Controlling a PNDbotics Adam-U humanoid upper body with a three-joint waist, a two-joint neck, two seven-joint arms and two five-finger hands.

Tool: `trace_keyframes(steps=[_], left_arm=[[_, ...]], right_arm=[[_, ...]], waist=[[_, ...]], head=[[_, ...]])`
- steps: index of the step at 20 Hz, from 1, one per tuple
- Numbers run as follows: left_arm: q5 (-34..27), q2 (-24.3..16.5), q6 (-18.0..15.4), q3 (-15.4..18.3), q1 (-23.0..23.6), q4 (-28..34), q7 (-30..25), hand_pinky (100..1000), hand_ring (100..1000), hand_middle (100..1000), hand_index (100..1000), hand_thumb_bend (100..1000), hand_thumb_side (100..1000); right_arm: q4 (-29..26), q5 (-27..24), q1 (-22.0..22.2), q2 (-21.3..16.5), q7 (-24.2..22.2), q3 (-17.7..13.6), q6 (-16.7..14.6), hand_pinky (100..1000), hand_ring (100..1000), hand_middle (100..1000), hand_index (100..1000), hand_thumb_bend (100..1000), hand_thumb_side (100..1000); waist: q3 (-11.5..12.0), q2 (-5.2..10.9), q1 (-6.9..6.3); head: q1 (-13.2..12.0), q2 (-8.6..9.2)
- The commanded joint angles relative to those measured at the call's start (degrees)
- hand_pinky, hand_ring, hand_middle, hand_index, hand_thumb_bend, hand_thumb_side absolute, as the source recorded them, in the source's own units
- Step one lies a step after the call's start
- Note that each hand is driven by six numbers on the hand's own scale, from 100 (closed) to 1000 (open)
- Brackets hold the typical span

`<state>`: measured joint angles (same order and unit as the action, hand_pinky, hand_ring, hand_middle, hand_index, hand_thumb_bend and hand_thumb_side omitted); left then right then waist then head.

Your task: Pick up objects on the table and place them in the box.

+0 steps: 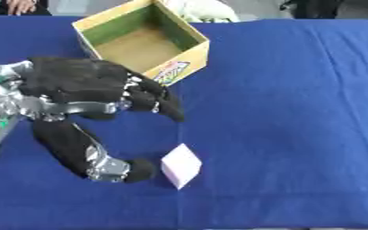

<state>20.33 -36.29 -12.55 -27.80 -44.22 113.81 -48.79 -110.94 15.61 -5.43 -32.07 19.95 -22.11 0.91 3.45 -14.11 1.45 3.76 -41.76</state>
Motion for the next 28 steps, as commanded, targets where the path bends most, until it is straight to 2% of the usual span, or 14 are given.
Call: trace_keyframes(steps=[1, 3, 5, 6, 10, 14, 16, 18, 22, 24, 28], left_arm=[[2.3, 0.2, 0.7, -0.6, -1.0, 0.8, -1.0, 775, 861, 852, 934, 532, 1000], [3.7, 0.8, 1.3, -1.2, -0.8, 0.5, -1.0, 783, 869, 855, 937, 541, 1000], [5.2, 1.4, 1.3, -1.4, -0.8, -0.2, -0.8, 786, 873, 857, 936, 480, 1000], [5.8, 1.8, 1.3, -1.5, -0.8, -0.8, -0.6, 785, 873, 860, 939, 416, 1000], [7.5, 3.1, 0.9, -2.0, -0.8, -3.2, -0.1, 784, 875, 867, 942, 339, 960], [8.7, 4.7, 0.5, -2.8, -0.9, -6.1, -0.1, 784, 879, 876, 944, 318, 942], [9.4, 5.4, 0.2, -3.1, -0.9, -7.6, -0.2, 788, 885, 885, 950, 266, 871], [10.0, 6.0, -0.2, -3.5, -0.8, -9.4, -0.5, 794, 891, 891, 960, 245, 843], [10.2, 6.5, -1.5, -4.3, -0.8, -11.9, -1.6, 797, 895, 901, 968, 261, 855], [10.1, 6.8, -2.1, -4.4, -0.9, -12.7, -2.0, 799, 898, 905, 974, 302, 911], [9.9, 7.0, -3.3, -4.6, -1.3, -13.4, -2.9, 805, 906, 916, 980, 349, 951]], right_arm=[[-1.1, 0.4, -0.1, -1.1, 0.3, -0.9, 0.2, 570, 837, 745, 811, 200, 1000], [-1.1, 0.3, -0.1, -1.0, 0.3, -0.9, 0.3, 568, 836, 744, 811, 201, 1000], [-1.1, 0.2, -0.2, -0.9, 0.2, -0.9, 0.3, 568, 836, 744, 810, 202, 1000], [-1.1, 0.2, -0.2, -0.8, 0.2, -0.9, 0.3, 567, 836, 743, 810, 203, 1000], [-0.9, 0.1, -0.1, -0.5, 0.2, -1.0, 0.4, 565, 835, 741, 809, 204, 1000], [-0.9, 0.0, -0.1, -0.2, 0.2, -1.2, 0.5, 563, 835, 740, 808, 206, 1000], [-0.9, -0.1, -0.1, 0.0, 0.3, -1.3, 0.5, 562, 835, 739, 807, 207, 1000], [-0.9, -0.2, -0.1, 0.2, 0.3, -1.4, 0.5, 562, 835, 739, 807, 208, 1000], [-0.9, -0.3, -0.2, 0.4, 0.4, -1.5, 0.6, 559, 834, 738, 806, 209, 1000], [-0.9, -0.4, -0.2, 0.5, 0.3, -1.4, 0.6, 558, 834, 738, 806, 209, 1000], [-0.7, -0.6, -0.2, 0.7, 0.2, -1.4, 0.6, 557, 833, 737, 805, 210, 1000]], waist=[[0.0, 0.66, -0.10], [0.1, 0.55, -0.17], [0.1, 0.48, -0.16], [0.1, 0.44, -0.15], [0.1, 0.28, -0.11], [-0.1, 0.03, -0.13], [-0.2, -0.12, -0.15], [-0.4, -0.26, -0.20], [-0.6, -0.53, -0.31], [-0.6, -0.62, -0.32], [-0.7, -0.71, -0.37]], head=[[0.2, 0.12], [0.2, 0.10], [0.1, 0.18], [0.1, 0.19], [-0.1, 0.30], [-0.3, 0.50], [-0.4, 0.61], [-0.5, 0.66], [-0.6, 0.82], [-0.6, 0.86], [-0.7, 1.05]])
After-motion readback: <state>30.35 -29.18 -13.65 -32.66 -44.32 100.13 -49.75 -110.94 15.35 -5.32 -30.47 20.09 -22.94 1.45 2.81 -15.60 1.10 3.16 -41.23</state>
